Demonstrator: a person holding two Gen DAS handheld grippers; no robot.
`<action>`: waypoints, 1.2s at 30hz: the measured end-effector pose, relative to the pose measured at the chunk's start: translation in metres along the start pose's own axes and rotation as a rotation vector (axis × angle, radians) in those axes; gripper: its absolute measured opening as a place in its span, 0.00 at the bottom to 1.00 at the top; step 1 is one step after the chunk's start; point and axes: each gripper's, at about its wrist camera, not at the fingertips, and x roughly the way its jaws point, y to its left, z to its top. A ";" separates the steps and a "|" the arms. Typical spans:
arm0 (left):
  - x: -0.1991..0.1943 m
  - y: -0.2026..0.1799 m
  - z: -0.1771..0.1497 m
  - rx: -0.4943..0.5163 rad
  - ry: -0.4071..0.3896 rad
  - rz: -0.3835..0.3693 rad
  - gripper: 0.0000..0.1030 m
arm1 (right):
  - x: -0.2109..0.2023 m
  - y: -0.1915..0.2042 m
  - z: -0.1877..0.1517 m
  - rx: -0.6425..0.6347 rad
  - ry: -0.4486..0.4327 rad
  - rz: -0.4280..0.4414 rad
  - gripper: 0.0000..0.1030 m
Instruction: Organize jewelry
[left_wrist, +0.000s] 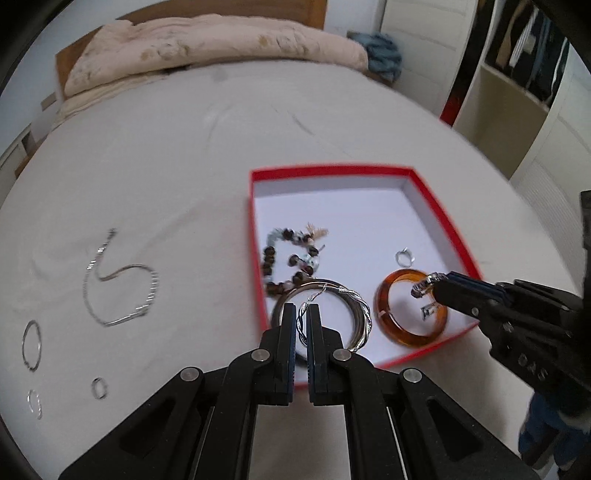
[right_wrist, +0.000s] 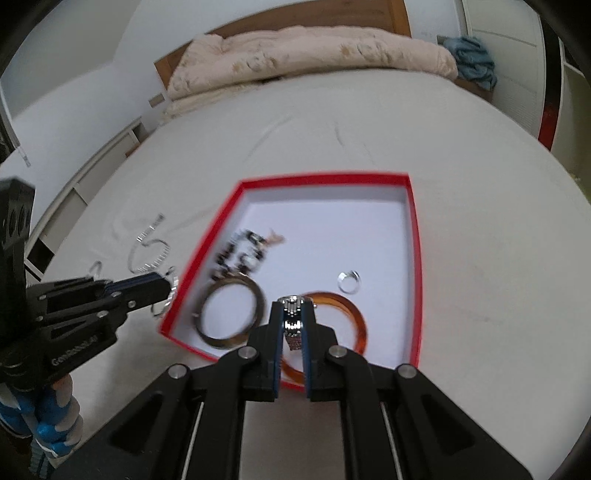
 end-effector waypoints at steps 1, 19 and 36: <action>0.009 -0.003 0.001 0.003 0.016 0.010 0.05 | 0.004 -0.004 -0.002 0.002 0.009 -0.001 0.08; 0.018 -0.011 -0.003 -0.013 0.091 0.058 0.16 | -0.026 -0.017 -0.022 0.015 0.022 -0.056 0.13; -0.227 0.079 -0.067 -0.138 -0.191 0.203 0.34 | -0.179 0.105 -0.041 -0.102 -0.177 0.003 0.13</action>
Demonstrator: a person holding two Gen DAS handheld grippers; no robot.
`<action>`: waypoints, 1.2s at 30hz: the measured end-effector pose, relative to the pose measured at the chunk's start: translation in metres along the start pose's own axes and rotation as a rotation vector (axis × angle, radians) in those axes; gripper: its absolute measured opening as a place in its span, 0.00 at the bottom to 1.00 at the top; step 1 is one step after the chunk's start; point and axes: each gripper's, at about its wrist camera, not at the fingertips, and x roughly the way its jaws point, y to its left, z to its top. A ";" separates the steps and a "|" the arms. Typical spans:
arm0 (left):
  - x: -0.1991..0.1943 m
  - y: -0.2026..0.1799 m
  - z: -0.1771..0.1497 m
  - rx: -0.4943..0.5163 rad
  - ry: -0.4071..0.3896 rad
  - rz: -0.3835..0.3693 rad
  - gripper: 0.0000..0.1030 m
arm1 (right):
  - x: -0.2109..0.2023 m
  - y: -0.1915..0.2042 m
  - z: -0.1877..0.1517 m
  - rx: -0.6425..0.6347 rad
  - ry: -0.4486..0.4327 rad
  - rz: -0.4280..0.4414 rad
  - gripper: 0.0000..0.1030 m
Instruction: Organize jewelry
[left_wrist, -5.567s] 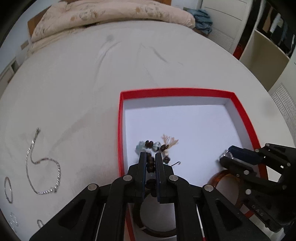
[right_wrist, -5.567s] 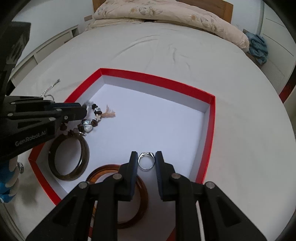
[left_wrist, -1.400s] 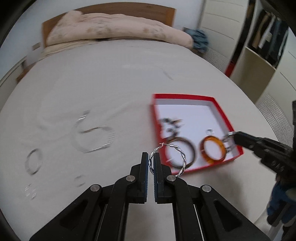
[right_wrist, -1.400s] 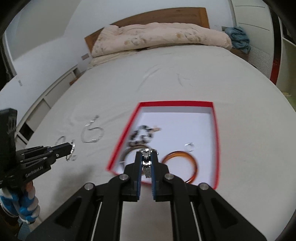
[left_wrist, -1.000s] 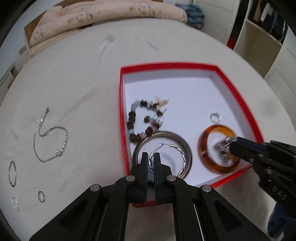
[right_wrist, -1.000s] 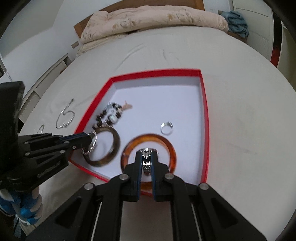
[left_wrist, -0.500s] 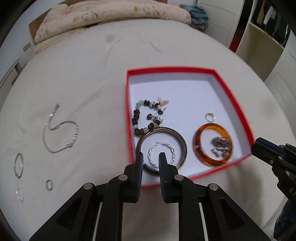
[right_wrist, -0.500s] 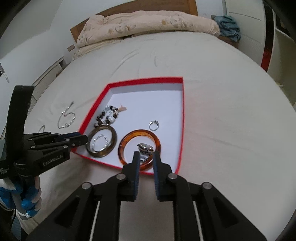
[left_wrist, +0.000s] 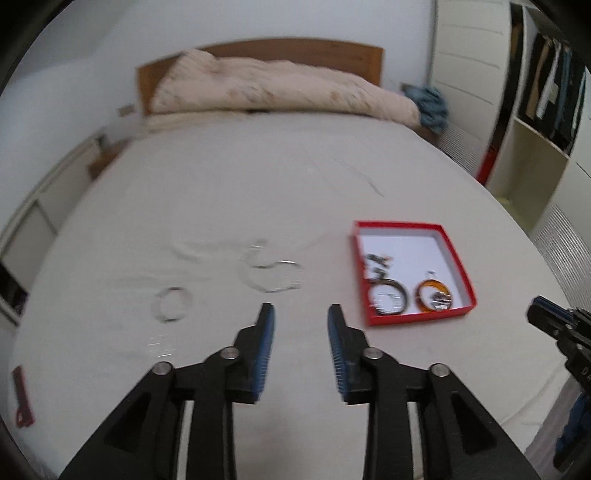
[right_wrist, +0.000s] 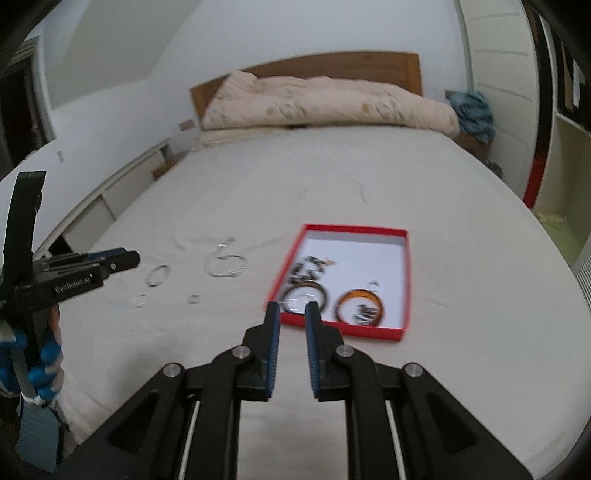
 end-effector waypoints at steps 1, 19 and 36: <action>-0.011 0.013 -0.005 -0.012 -0.013 0.019 0.37 | -0.007 0.011 -0.001 -0.011 -0.009 0.009 0.13; -0.037 0.173 -0.100 -0.246 -0.057 0.267 0.57 | 0.028 0.123 -0.044 -0.133 0.001 0.096 0.32; -0.034 0.153 -0.107 -0.244 -0.089 0.255 0.69 | 0.060 0.132 -0.053 -0.097 0.043 0.093 0.44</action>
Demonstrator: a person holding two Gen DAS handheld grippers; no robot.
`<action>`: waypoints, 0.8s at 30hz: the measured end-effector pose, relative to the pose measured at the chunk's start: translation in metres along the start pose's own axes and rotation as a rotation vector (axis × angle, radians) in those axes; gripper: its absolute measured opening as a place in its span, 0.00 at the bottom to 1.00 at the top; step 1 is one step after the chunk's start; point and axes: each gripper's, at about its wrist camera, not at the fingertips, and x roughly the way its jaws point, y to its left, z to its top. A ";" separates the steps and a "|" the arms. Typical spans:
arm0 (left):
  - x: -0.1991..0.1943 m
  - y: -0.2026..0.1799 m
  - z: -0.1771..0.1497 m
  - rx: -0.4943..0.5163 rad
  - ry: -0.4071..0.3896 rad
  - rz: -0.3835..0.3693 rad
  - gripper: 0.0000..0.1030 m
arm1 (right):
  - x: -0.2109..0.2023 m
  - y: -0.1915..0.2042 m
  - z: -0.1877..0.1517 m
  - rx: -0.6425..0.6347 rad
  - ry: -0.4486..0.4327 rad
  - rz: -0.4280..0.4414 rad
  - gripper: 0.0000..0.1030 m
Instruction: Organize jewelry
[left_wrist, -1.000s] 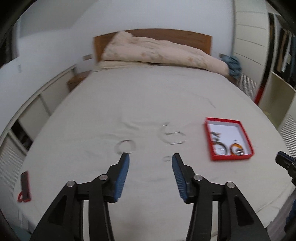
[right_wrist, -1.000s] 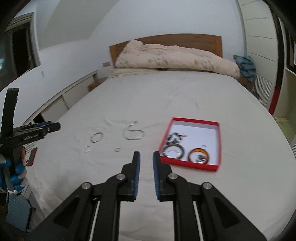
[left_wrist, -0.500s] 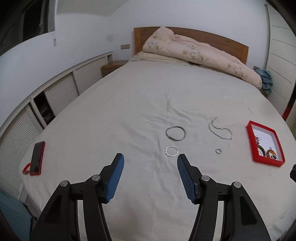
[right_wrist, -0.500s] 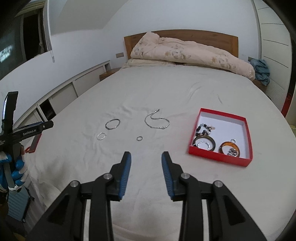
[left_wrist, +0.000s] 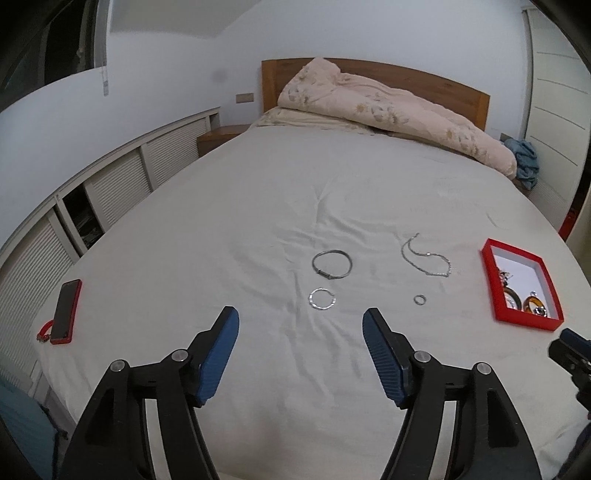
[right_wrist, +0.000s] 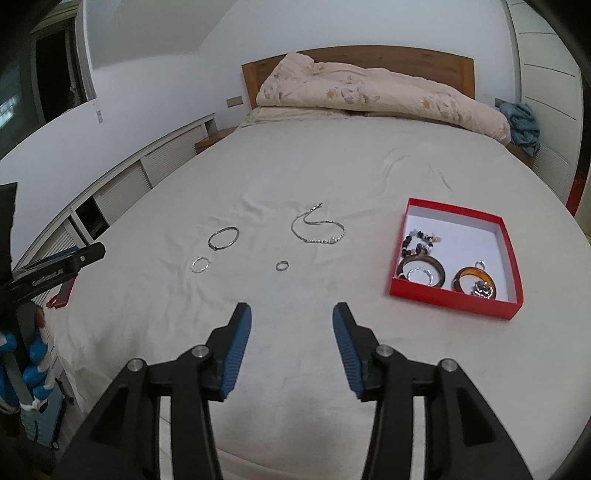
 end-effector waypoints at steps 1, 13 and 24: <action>-0.001 -0.003 -0.001 0.000 -0.002 -0.003 0.70 | 0.001 0.000 -0.001 0.003 0.002 -0.002 0.44; 0.002 -0.026 -0.004 0.005 -0.003 -0.038 0.77 | 0.013 -0.003 -0.002 0.009 0.027 -0.027 0.52; 0.009 -0.037 -0.007 0.013 -0.021 -0.028 0.77 | 0.025 -0.010 -0.007 0.015 0.047 -0.040 0.57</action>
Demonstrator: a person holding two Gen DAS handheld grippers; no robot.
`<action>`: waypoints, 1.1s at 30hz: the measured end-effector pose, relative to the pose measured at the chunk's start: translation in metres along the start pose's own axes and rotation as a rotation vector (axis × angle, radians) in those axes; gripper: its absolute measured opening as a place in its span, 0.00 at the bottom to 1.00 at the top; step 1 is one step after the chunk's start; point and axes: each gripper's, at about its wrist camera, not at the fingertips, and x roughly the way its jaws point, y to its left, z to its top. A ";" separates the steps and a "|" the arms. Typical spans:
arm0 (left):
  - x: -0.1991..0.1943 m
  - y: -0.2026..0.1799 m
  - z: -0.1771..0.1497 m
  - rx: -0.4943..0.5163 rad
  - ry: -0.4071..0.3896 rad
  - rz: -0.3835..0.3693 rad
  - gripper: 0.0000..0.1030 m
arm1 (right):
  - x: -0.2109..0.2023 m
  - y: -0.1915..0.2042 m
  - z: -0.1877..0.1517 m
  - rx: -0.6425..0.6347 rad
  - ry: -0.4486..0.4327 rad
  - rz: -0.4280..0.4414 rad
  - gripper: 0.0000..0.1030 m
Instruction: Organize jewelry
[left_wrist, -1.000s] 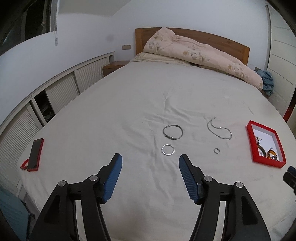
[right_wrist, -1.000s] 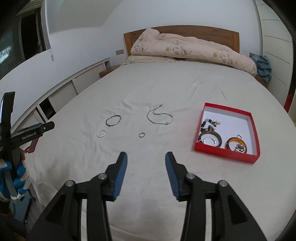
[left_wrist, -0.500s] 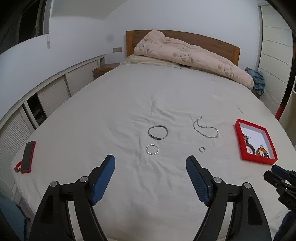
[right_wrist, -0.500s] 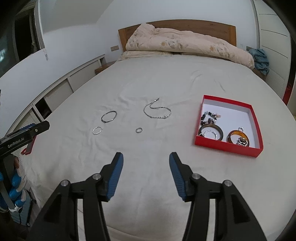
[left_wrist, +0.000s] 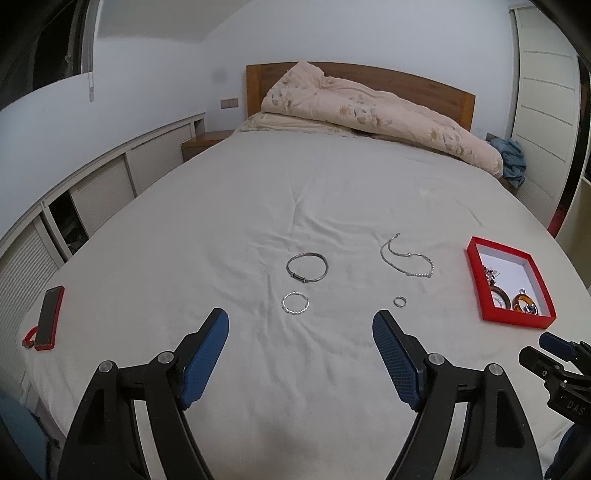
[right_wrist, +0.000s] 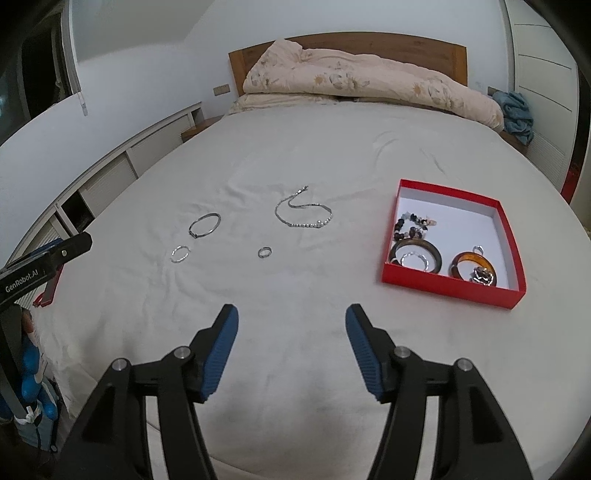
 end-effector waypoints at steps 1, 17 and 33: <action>0.000 -0.001 0.000 0.002 0.000 0.001 0.77 | 0.001 0.000 -0.001 0.001 0.001 -0.001 0.57; 0.014 -0.007 -0.006 0.019 0.008 0.019 0.77 | 0.016 0.000 -0.007 -0.008 0.016 -0.022 0.59; 0.043 -0.004 -0.022 0.048 0.112 0.005 0.78 | 0.038 0.005 -0.014 -0.019 0.049 -0.005 0.64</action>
